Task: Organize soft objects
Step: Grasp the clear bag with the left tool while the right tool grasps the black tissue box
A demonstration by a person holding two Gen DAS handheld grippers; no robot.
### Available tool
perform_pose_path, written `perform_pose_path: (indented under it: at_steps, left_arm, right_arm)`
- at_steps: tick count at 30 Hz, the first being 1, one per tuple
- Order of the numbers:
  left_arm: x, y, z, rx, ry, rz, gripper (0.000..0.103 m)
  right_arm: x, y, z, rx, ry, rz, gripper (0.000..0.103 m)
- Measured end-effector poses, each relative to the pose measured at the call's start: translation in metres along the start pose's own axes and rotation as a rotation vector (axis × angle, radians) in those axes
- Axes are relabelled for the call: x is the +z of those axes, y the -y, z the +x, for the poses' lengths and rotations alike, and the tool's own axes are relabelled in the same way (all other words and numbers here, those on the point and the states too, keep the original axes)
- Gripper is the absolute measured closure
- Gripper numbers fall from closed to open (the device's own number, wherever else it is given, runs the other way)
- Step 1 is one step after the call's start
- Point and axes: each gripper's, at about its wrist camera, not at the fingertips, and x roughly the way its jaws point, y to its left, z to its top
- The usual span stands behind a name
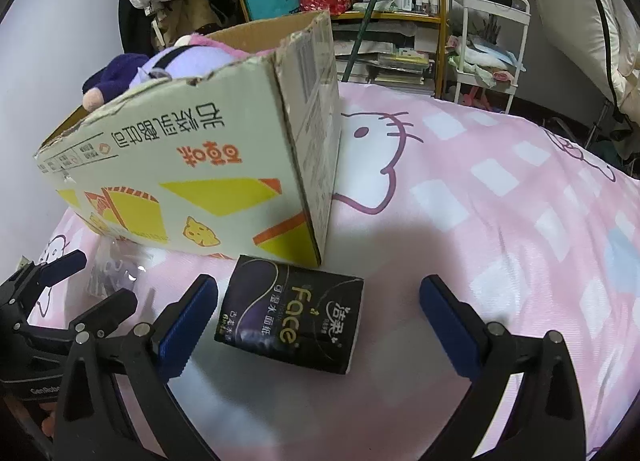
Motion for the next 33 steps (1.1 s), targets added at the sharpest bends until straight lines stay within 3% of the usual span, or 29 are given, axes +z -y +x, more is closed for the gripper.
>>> perform_pose_path:
  at_steps: [27, 33]
  left_arm:
    - [-0.008, 0.012, 0.022, 0.065, -0.026, 0.032, 0.006]
    - [-0.007, 0.013, 0.020, 0.072, -0.022, 0.037, 0.014]
  right_arm:
    - [-0.009, -0.009, 0.008, -0.048, -0.008, -0.010, 0.000]
    - [-0.009, -0.009, 0.006, -0.055, -0.005, 0.000, 0.001]
